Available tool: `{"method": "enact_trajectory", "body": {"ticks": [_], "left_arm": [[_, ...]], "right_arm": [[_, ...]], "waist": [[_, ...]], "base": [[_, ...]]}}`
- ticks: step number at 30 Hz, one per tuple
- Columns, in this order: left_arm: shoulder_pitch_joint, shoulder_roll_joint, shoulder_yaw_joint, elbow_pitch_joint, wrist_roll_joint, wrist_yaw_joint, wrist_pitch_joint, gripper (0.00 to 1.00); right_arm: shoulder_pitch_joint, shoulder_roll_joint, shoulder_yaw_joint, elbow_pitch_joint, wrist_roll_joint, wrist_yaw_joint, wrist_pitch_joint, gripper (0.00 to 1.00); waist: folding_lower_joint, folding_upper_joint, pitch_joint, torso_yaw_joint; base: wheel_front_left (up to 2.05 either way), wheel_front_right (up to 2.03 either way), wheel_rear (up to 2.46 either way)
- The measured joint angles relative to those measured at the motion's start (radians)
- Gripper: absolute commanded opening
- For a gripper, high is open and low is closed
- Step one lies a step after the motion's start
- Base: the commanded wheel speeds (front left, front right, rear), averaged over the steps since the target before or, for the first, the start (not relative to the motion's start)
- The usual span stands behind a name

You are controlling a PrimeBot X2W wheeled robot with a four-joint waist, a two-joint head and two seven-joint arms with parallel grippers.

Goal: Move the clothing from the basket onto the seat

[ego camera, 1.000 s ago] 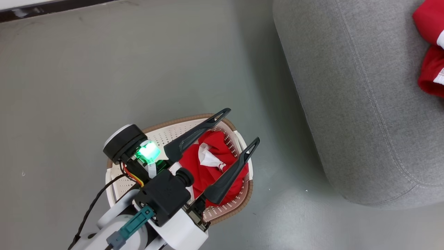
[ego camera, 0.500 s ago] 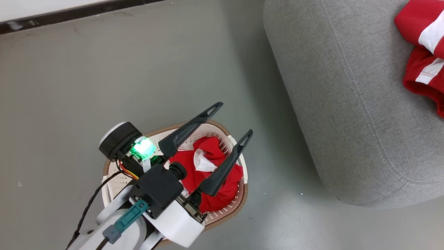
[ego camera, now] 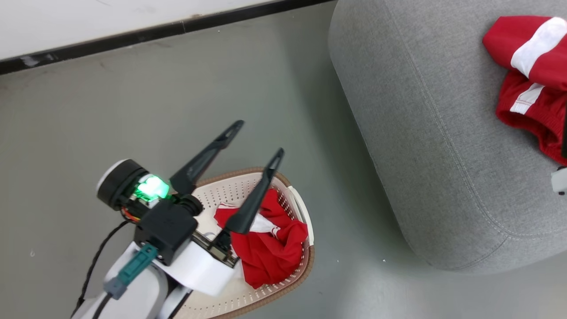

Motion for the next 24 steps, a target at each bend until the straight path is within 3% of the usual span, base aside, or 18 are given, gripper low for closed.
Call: {"method": "enact_trajectory", "body": {"ticks": [7, 12, 24], "left_arm": [[0.037, 0.009, 0.074, 0.046, -0.028, 0.053, -0.032, 1.00], [0.081, 0.008, 0.130, 0.091, -0.053, 0.100, -0.046, 1.00], [0.202, -0.022, 0.231, 0.184, -0.107, 0.207, -0.069, 1.00]], "right_arm": [[0.000, 0.010, 0.032, -0.146, -0.029, 0.000, -0.001, 1.00], [-0.001, 0.052, 0.059, -0.252, -0.040, 0.000, -0.001, 1.00], [0.032, 0.129, 0.143, -0.307, -0.093, 0.000, -0.001, 1.00]], "waist": [[0.0000, 0.0000, -0.044, 0.011], [0.0000, 0.0000, -0.078, 0.027], [0.0000, 0.0000, -0.171, 0.081]], "base": [[0.00, 0.00, 0.00], [0.00, 0.00, 0.00], [0.00, 0.00, 0.00]]}}
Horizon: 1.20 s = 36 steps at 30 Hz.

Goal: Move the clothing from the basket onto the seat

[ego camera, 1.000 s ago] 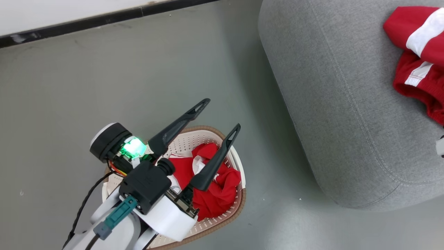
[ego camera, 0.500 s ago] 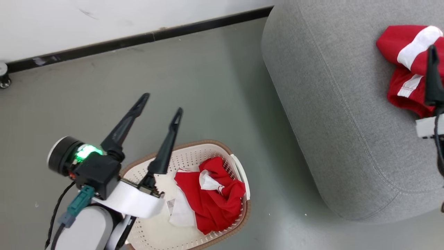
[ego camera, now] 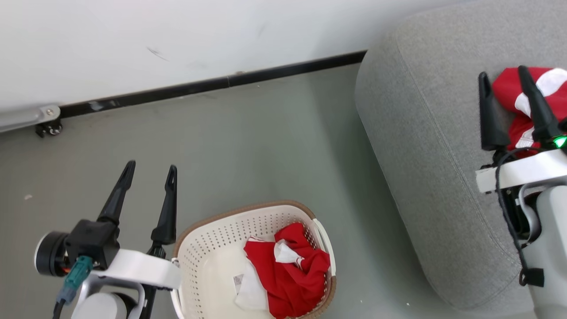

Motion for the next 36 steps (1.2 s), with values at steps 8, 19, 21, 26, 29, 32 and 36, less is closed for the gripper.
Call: {"method": "enact_trajectory", "body": {"ticks": [8, 19, 21, 26, 29, 32, 36], "left_arm": [[0.072, -0.029, 0.013, 0.041, -0.004, 0.034, -0.012, 1.00], [0.134, -0.065, -0.003, 0.075, 0.001, 0.057, -0.020, 1.00], [0.142, -0.072, -0.011, 0.076, 0.002, 0.058, -0.020, 1.00], [0.163, -0.090, -0.027, 0.076, 0.012, 0.065, -0.021, 1.00], [0.171, -0.094, -0.035, 0.076, 0.020, 0.065, -0.021, 1.00], [0.171, -0.095, -0.037, 0.076, 0.026, 0.065, -0.021, 1.00], [0.173, -0.096, -0.040, 0.077, 0.028, 0.074, -0.021, 1.00]], "right_arm": [[0.061, 0.048, 0.015, -0.037, -0.046, 0.000, 0.000, 1.00], [0.237, 0.120, 0.007, -0.055, -0.105, 0.000, 0.000, 1.00], [0.262, 0.132, 0.001, -0.057, -0.113, 0.000, 0.000, 1.00], [0.324, 0.165, -0.004, -0.076, -0.123, 0.000, 0.000, 1.00], [0.362, 0.175, -0.013, -0.079, -0.123, 0.000, 0.001, 1.00], [0.400, 0.186, -0.030, -0.086, -0.133, 0.000, 0.003, 1.00], [0.441, 0.196, -0.056, -0.095, -0.134, 0.000, 0.016, 1.00]], "waist": [[0.0000, 0.0000, -0.068, 0.038], [0.0000, 0.0000, -0.173, 0.094], [0.0000, 0.0000, -0.187, 0.101], [0.0000, 0.0000, -0.221, 0.118], [0.0000, 0.0000, -0.240, 0.128], [0.0000, 0.0000, -0.255, 0.137], [0.0000, 0.0000, -0.273, 0.147]], "base": [[0.00, 0.00, 0.00], [0.00, 0.00, 0.00], [0.00, 0.00, 0.00], [0.00, 0.00, 0.00], [0.00, 0.00, 0.00], [0.00, 0.00, 0.00], [0.00, 0.00, 0.00]]}}
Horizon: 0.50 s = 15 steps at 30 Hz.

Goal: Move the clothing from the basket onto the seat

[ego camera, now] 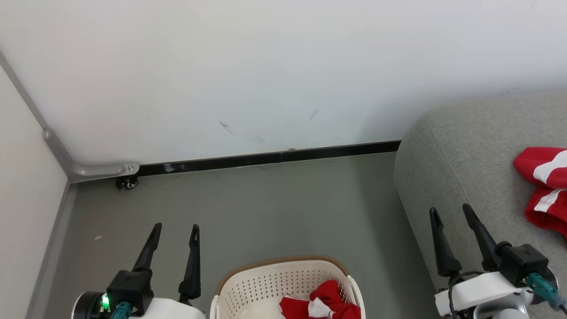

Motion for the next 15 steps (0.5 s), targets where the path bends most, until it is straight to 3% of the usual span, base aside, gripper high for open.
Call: {"method": "enact_trajectory", "body": {"ticks": [15], "left_arm": [[0.034, -0.001, 0.015, 0.021, 0.017, 0.031, 0.000, 1.00]], "right_arm": [[0.081, 0.016, -0.008, -0.072, -0.029, 0.000, 0.043, 1.00]], "waist": [[0.0000, 0.0000, -0.036, 0.012]], "base": [[0.00, 0.00, 0.00]]}}
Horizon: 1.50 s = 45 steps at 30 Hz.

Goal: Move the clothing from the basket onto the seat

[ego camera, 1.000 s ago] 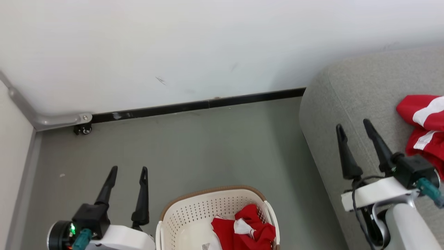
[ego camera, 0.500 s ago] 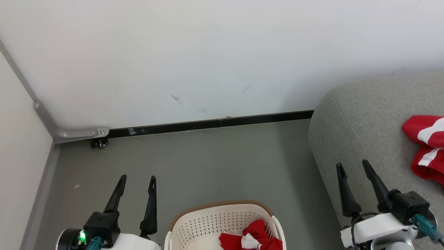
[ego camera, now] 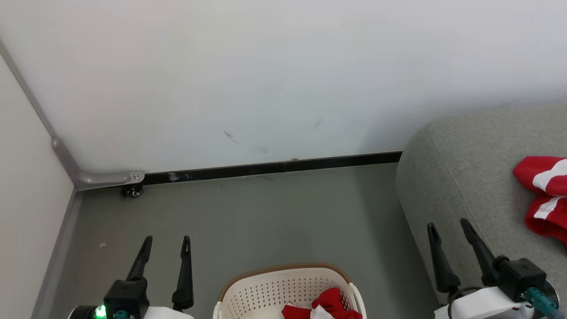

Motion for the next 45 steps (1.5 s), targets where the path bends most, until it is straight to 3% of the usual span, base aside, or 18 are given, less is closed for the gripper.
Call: {"method": "enact_trajectory", "body": {"ticks": [45], "left_arm": [[0.004, 0.012, 0.037, 0.015, 0.007, 0.012, 0.000, 1.00]], "right_arm": [[0.054, 0.003, 0.012, -0.133, 0.044, 0.000, 0.054, 1.00]], "waist": [[0.0000, 0.0000, 0.040, 0.001]], "base": [[0.00, 0.00, 0.00]]}}
